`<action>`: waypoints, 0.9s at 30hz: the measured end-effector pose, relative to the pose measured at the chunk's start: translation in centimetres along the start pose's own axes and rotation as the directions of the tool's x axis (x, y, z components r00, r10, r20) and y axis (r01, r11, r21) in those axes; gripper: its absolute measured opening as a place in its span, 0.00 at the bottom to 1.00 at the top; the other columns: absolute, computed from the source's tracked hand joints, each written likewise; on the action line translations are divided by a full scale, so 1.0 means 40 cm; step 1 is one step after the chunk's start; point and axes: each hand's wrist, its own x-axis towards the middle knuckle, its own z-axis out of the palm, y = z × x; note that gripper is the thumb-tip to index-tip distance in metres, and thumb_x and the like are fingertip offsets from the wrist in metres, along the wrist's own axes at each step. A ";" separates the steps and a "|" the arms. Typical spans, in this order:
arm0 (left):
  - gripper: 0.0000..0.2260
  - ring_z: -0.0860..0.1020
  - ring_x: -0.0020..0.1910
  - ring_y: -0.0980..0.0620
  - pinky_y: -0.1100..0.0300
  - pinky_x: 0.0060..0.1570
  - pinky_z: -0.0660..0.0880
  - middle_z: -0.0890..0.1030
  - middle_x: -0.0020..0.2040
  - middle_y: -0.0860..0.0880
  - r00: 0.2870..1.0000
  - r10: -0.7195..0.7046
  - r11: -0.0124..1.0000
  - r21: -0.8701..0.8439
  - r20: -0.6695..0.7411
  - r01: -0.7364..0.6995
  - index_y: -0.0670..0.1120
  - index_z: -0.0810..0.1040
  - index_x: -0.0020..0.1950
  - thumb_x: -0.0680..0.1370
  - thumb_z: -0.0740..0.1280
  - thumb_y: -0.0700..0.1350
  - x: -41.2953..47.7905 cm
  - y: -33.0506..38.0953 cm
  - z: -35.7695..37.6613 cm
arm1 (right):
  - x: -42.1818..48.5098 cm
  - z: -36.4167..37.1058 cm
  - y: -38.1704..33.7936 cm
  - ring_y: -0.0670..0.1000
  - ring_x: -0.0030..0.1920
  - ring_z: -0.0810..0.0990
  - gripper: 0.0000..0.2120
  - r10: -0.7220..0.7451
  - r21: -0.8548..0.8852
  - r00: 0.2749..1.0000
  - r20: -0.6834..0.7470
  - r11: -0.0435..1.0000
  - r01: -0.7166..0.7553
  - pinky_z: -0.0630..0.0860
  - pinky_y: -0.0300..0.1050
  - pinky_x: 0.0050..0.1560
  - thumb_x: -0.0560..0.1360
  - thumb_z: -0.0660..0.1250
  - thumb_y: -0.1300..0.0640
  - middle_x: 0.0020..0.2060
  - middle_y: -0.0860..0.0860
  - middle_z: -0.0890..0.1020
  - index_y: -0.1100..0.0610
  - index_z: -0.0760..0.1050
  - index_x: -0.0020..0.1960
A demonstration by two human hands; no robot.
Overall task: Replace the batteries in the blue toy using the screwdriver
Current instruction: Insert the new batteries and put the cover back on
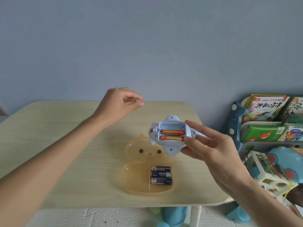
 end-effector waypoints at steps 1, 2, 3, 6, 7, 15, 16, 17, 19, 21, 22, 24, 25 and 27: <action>0.11 0.85 0.54 0.53 0.71 0.46 0.72 0.88 0.53 0.53 0.998 -0.045 0.997 0.071 0.033 0.042 0.50 0.89 0.56 0.75 0.79 0.51 0.031 -0.039 0.007 | 0.003 0.001 0.005 0.57 0.54 0.91 0.21 0.006 0.000 1.000 0.006 1.000 -0.006 0.87 0.47 0.54 0.78 0.72 0.65 0.51 0.54 0.91 0.52 0.80 0.70; 0.14 0.85 0.55 0.53 0.69 0.49 0.73 0.88 0.55 0.52 0.995 -0.078 0.987 0.143 0.067 0.068 0.50 0.89 0.58 0.74 0.80 0.53 0.059 -0.074 0.015 | 0.006 0.001 0.008 0.56 0.54 0.91 0.21 0.010 0.002 1.000 0.011 1.000 -0.010 0.87 0.45 0.53 0.78 0.72 0.65 0.51 0.53 0.91 0.52 0.81 0.69; 0.17 0.85 0.57 0.51 0.63 0.53 0.76 0.88 0.57 0.51 0.990 -0.102 0.974 0.212 0.102 0.078 0.50 0.88 0.60 0.73 0.80 0.55 0.085 -0.105 0.024 | 0.008 0.001 0.011 0.55 0.53 0.91 0.21 0.012 0.005 1.000 0.015 1.000 -0.012 0.87 0.43 0.51 0.78 0.72 0.65 0.51 0.53 0.91 0.52 0.81 0.69; 0.20 0.83 0.63 0.46 0.50 0.63 0.78 0.86 0.63 0.49 0.973 -0.121 0.918 0.395 0.198 0.034 0.50 0.85 0.65 0.75 0.78 0.54 0.146 -0.177 0.055 | 0.019 -0.003 0.017 0.55 0.53 0.91 0.21 0.005 0.027 1.000 0.014 1.000 -0.006 0.86 0.42 0.50 0.77 0.72 0.65 0.50 0.53 0.91 0.52 0.81 0.68; 0.19 0.82 0.64 0.44 0.49 0.63 0.78 0.86 0.65 0.48 0.968 -0.121 0.895 0.446 0.220 0.011 0.50 0.84 0.66 0.76 0.77 0.53 0.162 -0.198 0.067 | 0.022 -0.005 0.020 0.55 0.52 0.91 0.21 0.003 0.037 1.000 0.009 0.999 -0.004 0.86 0.41 0.49 0.77 0.72 0.66 0.50 0.54 0.92 0.52 0.81 0.68; 0.13 0.82 0.62 0.39 0.49 0.61 0.78 0.85 0.61 0.44 0.983 -0.062 0.833 0.552 0.174 -0.045 0.47 0.85 0.61 0.79 0.68 0.39 0.215 -0.286 0.135 | 0.039 -0.024 0.039 0.60 0.52 0.91 0.20 -0.024 0.064 0.999 -0.041 0.998 0.027 0.87 0.44 0.50 0.77 0.72 0.67 0.49 0.55 0.91 0.52 0.82 0.65; 0.11 0.82 0.61 0.39 0.48 0.60 0.79 0.85 0.60 0.43 0.982 -0.075 0.835 0.550 0.174 -0.033 0.47 0.85 0.60 0.80 0.69 0.40 0.217 -0.292 0.135 | 0.042 -0.024 0.040 0.60 0.52 0.91 0.20 -0.028 0.068 0.999 -0.041 0.997 0.031 0.87 0.45 0.50 0.77 0.72 0.66 0.49 0.56 0.91 0.52 0.82 0.66; 0.10 0.83 0.60 0.38 0.48 0.59 0.79 0.86 0.58 0.43 0.981 -0.094 0.840 0.543 0.170 -0.014 0.48 0.86 0.59 0.80 0.69 0.40 0.218 -0.299 0.134 | 0.043 -0.024 0.039 0.60 0.53 0.90 0.20 -0.029 0.072 0.999 -0.041 0.997 0.032 0.87 0.45 0.51 0.77 0.72 0.66 0.49 0.56 0.91 0.52 0.82 0.66; 0.09 0.84 0.58 0.39 0.49 0.57 0.80 0.88 0.56 0.43 0.982 -0.124 0.860 0.509 0.141 0.035 0.47 0.87 0.58 0.80 0.70 0.40 0.213 -0.311 0.133 | 0.044 -0.021 0.040 0.61 0.53 0.90 0.20 -0.026 0.079 0.999 -0.041 0.996 0.029 0.87 0.46 0.52 0.77 0.72 0.66 0.49 0.56 0.91 0.52 0.82 0.67; 0.08 0.84 0.56 0.40 0.51 0.57 0.79 0.88 0.55 0.43 0.982 -0.149 0.890 0.448 0.115 0.082 0.45 0.88 0.57 0.80 0.71 0.39 0.205 -0.318 0.133 | 0.042 -0.019 0.039 0.61 0.53 0.90 0.20 -0.020 0.076 0.999 -0.043 0.997 0.023 0.87 0.46 0.52 0.77 0.72 0.66 0.49 0.56 0.91 0.52 0.81 0.67; 0.08 0.85 0.55 0.41 0.53 0.56 0.78 0.88 0.55 0.43 0.979 -0.172 0.907 0.406 0.111 0.114 0.44 0.88 0.57 0.80 0.72 0.39 0.200 -0.317 0.133 | 0.041 -0.017 0.038 0.61 0.53 0.90 0.20 -0.018 0.074 0.999 -0.044 0.997 0.021 0.87 0.46 0.52 0.78 0.72 0.66 0.49 0.56 0.91 0.52 0.81 0.68; 0.07 0.84 0.52 0.43 0.56 0.54 0.76 0.88 0.54 0.44 0.972 -0.217 0.939 0.292 0.092 0.182 0.44 0.87 0.58 0.81 0.72 0.39 0.188 -0.300 0.128 | 0.037 -0.016 0.034 0.61 0.53 0.90 0.20 -0.017 0.077 0.999 -0.046 0.997 0.020 0.87 0.45 0.51 0.78 0.72 0.66 0.49 0.56 0.91 0.52 0.81 0.68; 0.07 0.83 0.50 0.45 0.58 0.53 0.75 0.88 0.54 0.45 0.971 -0.226 0.952 0.227 0.076 0.204 0.45 0.87 0.58 0.81 0.72 0.40 0.181 -0.282 0.121 | 0.035 -0.016 0.031 0.60 0.53 0.91 0.20 -0.016 0.080 0.999 -0.046 0.997 0.020 0.87 0.45 0.51 0.78 0.72 0.67 0.49 0.56 0.91 0.52 0.81 0.68; 0.07 0.83 0.45 0.52 0.59 0.49 0.73 0.87 0.50 0.52 0.976 -0.211 0.973 0.104 0.055 0.205 0.50 0.86 0.57 0.82 0.72 0.42 0.157 -0.225 0.097 | 0.030 -0.017 0.027 0.60 0.52 0.91 0.20 -0.018 0.082 0.999 -0.044 0.996 0.022 0.87 0.45 0.51 0.78 0.72 0.67 0.49 0.56 0.91 0.52 0.81 0.67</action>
